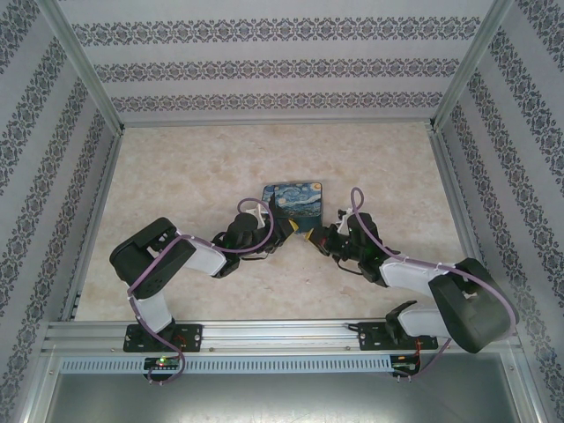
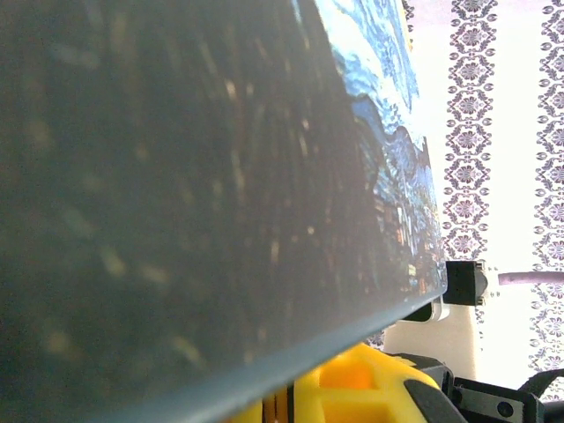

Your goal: Unlock a padlock with a key

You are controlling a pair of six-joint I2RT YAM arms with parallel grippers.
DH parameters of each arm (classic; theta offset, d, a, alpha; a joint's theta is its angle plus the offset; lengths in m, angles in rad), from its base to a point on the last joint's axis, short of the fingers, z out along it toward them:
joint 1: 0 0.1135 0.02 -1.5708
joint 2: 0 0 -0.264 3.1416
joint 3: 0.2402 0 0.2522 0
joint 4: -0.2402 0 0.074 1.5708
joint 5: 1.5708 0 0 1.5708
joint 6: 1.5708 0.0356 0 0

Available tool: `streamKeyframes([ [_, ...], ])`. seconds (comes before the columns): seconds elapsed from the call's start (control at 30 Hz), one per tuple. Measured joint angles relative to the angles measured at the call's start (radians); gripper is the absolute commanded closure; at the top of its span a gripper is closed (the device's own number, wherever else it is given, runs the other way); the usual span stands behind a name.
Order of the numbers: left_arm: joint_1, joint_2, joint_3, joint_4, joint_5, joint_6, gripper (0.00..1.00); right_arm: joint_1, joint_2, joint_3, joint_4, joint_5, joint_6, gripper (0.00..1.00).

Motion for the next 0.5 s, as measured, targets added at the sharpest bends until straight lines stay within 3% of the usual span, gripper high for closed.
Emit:
streamKeyframes([
  [0.5,0.006,0.0,0.003,0.002,-0.004,-0.003,1.0,0.0,0.012,0.037,-0.008,0.008,0.0,1.0],
])
